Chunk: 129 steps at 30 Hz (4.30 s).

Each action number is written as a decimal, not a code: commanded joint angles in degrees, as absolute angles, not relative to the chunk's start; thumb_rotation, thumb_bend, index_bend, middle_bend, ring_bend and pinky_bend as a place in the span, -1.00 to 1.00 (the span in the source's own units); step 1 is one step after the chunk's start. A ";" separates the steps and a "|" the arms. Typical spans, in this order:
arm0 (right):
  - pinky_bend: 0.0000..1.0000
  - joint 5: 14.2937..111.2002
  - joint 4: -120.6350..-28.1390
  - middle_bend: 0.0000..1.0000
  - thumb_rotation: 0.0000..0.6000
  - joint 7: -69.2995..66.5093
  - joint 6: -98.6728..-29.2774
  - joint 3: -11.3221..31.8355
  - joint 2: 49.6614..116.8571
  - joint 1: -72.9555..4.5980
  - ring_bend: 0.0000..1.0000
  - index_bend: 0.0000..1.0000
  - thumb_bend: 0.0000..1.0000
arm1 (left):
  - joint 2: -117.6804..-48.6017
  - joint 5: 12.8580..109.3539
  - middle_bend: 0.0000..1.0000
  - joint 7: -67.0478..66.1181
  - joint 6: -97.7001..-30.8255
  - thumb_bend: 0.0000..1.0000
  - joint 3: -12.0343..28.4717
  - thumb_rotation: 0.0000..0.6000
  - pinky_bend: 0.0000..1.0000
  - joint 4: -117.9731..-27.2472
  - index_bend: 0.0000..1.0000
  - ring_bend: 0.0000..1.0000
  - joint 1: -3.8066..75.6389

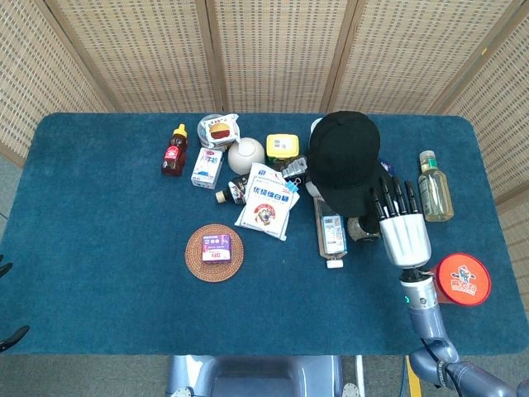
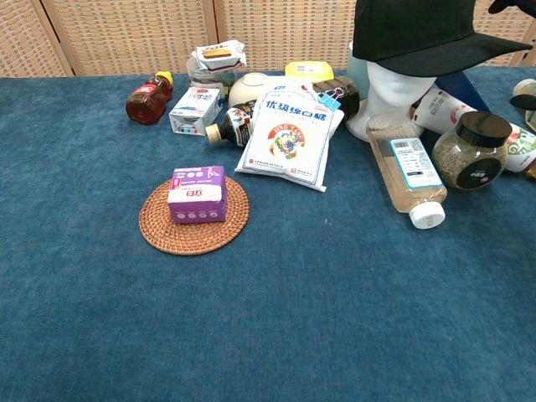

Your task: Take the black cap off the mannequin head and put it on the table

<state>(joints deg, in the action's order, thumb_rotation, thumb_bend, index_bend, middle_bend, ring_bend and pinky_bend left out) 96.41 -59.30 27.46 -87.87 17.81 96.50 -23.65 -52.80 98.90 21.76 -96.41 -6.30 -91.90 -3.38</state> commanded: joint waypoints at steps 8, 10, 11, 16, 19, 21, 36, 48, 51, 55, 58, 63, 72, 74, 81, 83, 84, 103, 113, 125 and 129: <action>-0.44 95.29 -50.08 -0.49 1.00 24.88 -91.43 17.83 101.68 -26.75 -0.58 -0.45 -0.86 | -52.85 98.48 -1.00 22.22 -96.55 -0.66 -6.00 1.00 -1.00 -91.89 -0.92 -1.00 -3.43; -0.38 95.38 -48.44 -0.48 1.00 23.86 -92.23 17.59 102.58 -27.38 -0.54 -0.42 -0.82 | -52.95 98.50 -1.00 21.94 -96.36 -0.66 -5.96 1.00 -1.00 -91.90 -0.92 -1.00 -3.34; -0.36 95.47 -47.55 -0.48 1.00 23.16 -92.53 17.31 103.19 -27.82 -0.53 -0.41 -0.82 | -52.99 98.49 -1.00 21.68 -96.10 -0.66 -5.97 1.00 -1.00 -91.96 -0.92 -1.00 -3.25; -0.23 95.16 -43.23 -0.45 1.00 20.88 -92.96 16.82 106.05 -29.73 -0.48 -0.35 -0.67 | -53.16 98.88 -1.00 21.03 -95.94 -0.66 -6.03 1.00 -1.00 -92.01 -0.92 -1.00 -3.13; -0.20 95.19 -40.60 -0.40 1.00 19.55 -93.58 16.42 107.23 -30.59 -0.44 -0.30 -0.55 | -53.29 98.91 -1.00 20.98 -95.99 -0.66 -5.96 1.00 -1.00 -91.94 -0.92 -1.00 -3.11; -0.19 94.95 -38.28 -0.37 1.00 18.34 -93.70 16.28 108.40 -31.55 -0.42 -0.25 -0.45 | -53.40 98.87 -1.00 20.97 -95.69 -0.66 -5.87 1.00 -1.00 -92.02 -0.92 -1.00 -2.89; 0.26 94.57 -26.96 0.08 1.00 7.44 -98.44 14.00 112.22 -34.70 0.00 0.26 0.01 | -53.64 97.60 -1.00 19.13 -94.44 -0.66 -5.37 1.00 -1.00 -93.01 -0.92 -1.00 -2.48; 0.43 93.22 -29.06 0.24 1.00 7.29 -100.77 15.14 111.26 -40.22 0.18 0.38 0.25 | -53.59 97.47 -1.00 18.75 -94.01 -0.66 -5.40 1.00 -1.00 -93.26 -0.92 -1.00 -2.40; 0.46 92.86 -31.87 0.27 1.00 9.29 -100.72 15.90 110.02 -41.86 0.21 0.39 0.25 | -53.48 97.48 -1.00 18.49 -93.84 -0.67 -5.43 1.00 -1.00 -93.24 -0.92 -1.00 -2.34; 0.49 92.16 -35.56 0.30 1.00 12.37 -99.72 17.10 108.12 -43.81 0.24 0.42 0.25 | -53.27 97.57 -1.00 19.20 -93.86 -0.68 -5.49 1.00 -1.00 -93.12 -0.92 -1.00 -2.29; 0.50 90.83 -38.43 0.32 1.00 15.64 -97.52 18.76 106.52 -45.82 0.25 0.43 0.25 | -53.14 97.68 -1.00 19.48 -93.59 -0.68 -5.59 1.00 -1.00 -92.92 -0.92 -1.00 -2.16; 0.51 89.00 -40.76 0.33 1.00 19.72 -94.23 21.26 104.15 -49.21 0.26 0.43 0.25 | -52.98 97.59 -1.00 20.44 -93.75 -0.68 -5.58 1.00 -1.00 -92.54 -0.92 -1.00 -2.17; 0.52 87.47 -38.78 0.34 1.00 24.06 -89.39 23.59 102.05 -55.77 0.27 0.44 0.25 | -52.80 96.20 -1.00 20.85 -92.63 -0.68 -5.14 1.00 -1.00 -93.45 -0.92 -1.00 -1.75; 0.52 86.82 -37.89 0.34 1.00 24.52 -88.58 24.08 101.97 -56.93 0.27 0.44 0.25 | -52.76 95.65 -1.00 20.75 -91.99 -0.68 -4.96 1.00 -1.00 -93.66 -0.92 -1.00 -1.47; 0.52 85.71 -35.53 0.34 1.00 25.10 -87.97 24.82 101.41 -59.49 0.27 0.44 0.25 | -51.91 95.10 -1.00 22.74 -91.92 -0.68 -4.82 1.00 -1.00 -94.04 -0.92 -1.00 -1.41; 0.52 86.49 -35.85 0.34 1.00 24.96 -88.96 23.90 101.38 -59.54 0.27 0.44 0.25 | -51.84 94.84 -1.00 23.43 -92.06 -0.68 -4.58 1.00 -1.00 -93.82 -0.92 -1.00 -1.38; 0.52 87.02 -36.21 0.34 1.00 24.88 -89.60 23.33 101.36 -59.51 0.27 0.44 0.25 | -51.82 94.74 -1.00 23.59 -91.95 -0.68 -4.53 1.00 -1.00 -93.72 -0.92 -1.00 -1.31; 0.52 98.34 -50.85 0.34 1.00 31.54 -96.96 14.41 102.38 -59.96 0.27 0.45 0.25 | -51.46 96.94 -1.00 25.28 -92.42 -0.68 -5.58 1.00 -1.00 -92.46 -0.92 -1.00 -1.46; 0.52 99.92 -44.93 0.34 1.00 29.07 -96.32 10.07 108.10 -57.19 0.27 0.45 0.25 | -51.43 97.13 -1.00 25.17 -92.55 -0.68 -5.77 1.00 -1.00 -92.54 -0.92 -1.00 -1.57; 0.43 98.51 -37.10 0.20 1.00 22.68 -94.28 6.44 112.39 -51.45 0.14 0.25 0.15 | -51.66 96.84 -1.00 24.25 -91.85 -0.68 -5.73 1.00 -1.00 -92.86 -0.92 -1.00 -1.31; 0.23 95.56 -45.52 -0.25 1.00 23.86 -90.38 5.93 110.52 -48.00 -0.32 -0.26 -0.09 | -51.83 96.68 -1.00 23.72 -91.74 -0.68 -5.64 1.00 -1.00 -93.11 -0.92 -1.00 -1.27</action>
